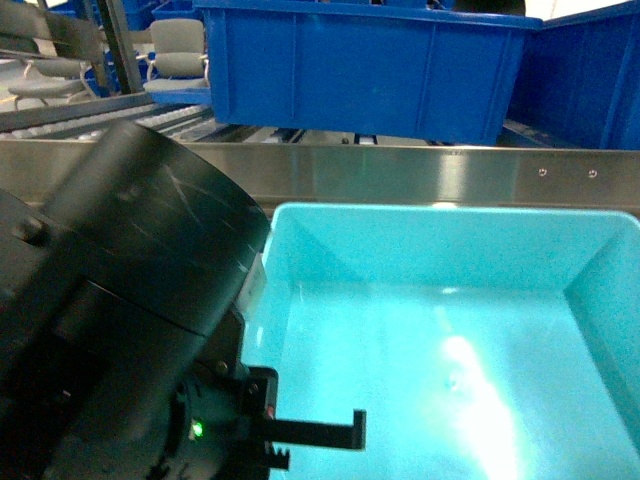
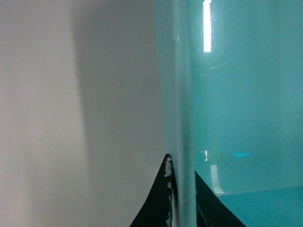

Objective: Organize blue bins on left shelf correctly

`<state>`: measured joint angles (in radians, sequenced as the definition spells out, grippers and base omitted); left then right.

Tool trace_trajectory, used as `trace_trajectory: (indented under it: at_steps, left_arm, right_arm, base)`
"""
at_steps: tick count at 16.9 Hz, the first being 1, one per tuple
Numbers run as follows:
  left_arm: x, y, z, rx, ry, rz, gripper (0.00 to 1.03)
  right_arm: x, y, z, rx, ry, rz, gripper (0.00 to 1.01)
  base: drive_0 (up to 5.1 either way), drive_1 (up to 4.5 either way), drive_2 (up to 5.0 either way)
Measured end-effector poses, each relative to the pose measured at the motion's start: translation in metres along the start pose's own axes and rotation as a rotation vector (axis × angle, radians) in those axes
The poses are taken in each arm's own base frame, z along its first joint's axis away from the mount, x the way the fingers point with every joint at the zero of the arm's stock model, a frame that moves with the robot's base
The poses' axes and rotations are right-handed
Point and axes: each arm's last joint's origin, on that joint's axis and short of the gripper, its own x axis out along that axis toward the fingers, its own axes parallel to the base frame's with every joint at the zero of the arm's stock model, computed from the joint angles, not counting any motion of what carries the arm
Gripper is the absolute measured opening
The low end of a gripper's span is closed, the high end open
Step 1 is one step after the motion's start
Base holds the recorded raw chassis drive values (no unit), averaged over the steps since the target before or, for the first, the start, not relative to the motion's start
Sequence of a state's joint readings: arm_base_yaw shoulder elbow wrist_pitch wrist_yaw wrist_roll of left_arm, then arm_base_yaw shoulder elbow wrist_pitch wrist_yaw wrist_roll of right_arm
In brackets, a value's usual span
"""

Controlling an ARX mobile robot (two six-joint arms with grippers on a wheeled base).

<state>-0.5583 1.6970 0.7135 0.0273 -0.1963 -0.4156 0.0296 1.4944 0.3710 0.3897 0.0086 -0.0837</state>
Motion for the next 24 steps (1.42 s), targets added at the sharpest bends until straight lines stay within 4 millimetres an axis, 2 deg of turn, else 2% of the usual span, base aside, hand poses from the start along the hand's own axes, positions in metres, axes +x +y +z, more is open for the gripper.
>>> trace_trajectory:
  at_steps: [1, 4, 5, 8, 24]
  left_arm:
    - [-0.007, 0.005, 0.006, 0.001, -0.050, 0.002, 0.02]
    - [-0.051, 0.018, 0.036, 0.022, -0.274, -0.014, 0.02]
    - [-0.063, 0.019, 0.041, 0.032, -0.340, -0.009, 0.02]
    - [-0.085, 0.023, 0.044, 0.052, -0.434, 0.000, 0.02]
    - [-0.083, 0.023, 0.042, 0.064, -0.424, 0.006, 0.02]
  right_arm:
    - [-0.008, 0.003, 0.013, 0.004, -0.054, 0.003, 0.02]
    - [-0.052, 0.008, 0.063, 0.038, -0.295, 0.007, 0.02]
    - [-0.063, 0.009, 0.072, 0.044, -0.358, 0.006, 0.02]
    - [-0.077, 0.008, 0.079, 0.056, -0.427, 0.012, 0.02]
    - [-0.076, 0.008, 0.078, 0.060, -0.418, 0.017, 0.02]
  base:
    - [0.0, 0.00, 0.0]
    - [0.0, 0.00, 0.0]
    - [0.0, 0.00, 0.0]
    - [0.0, 0.00, 0.0]
    - [-4.8, 2.69, 2.7]
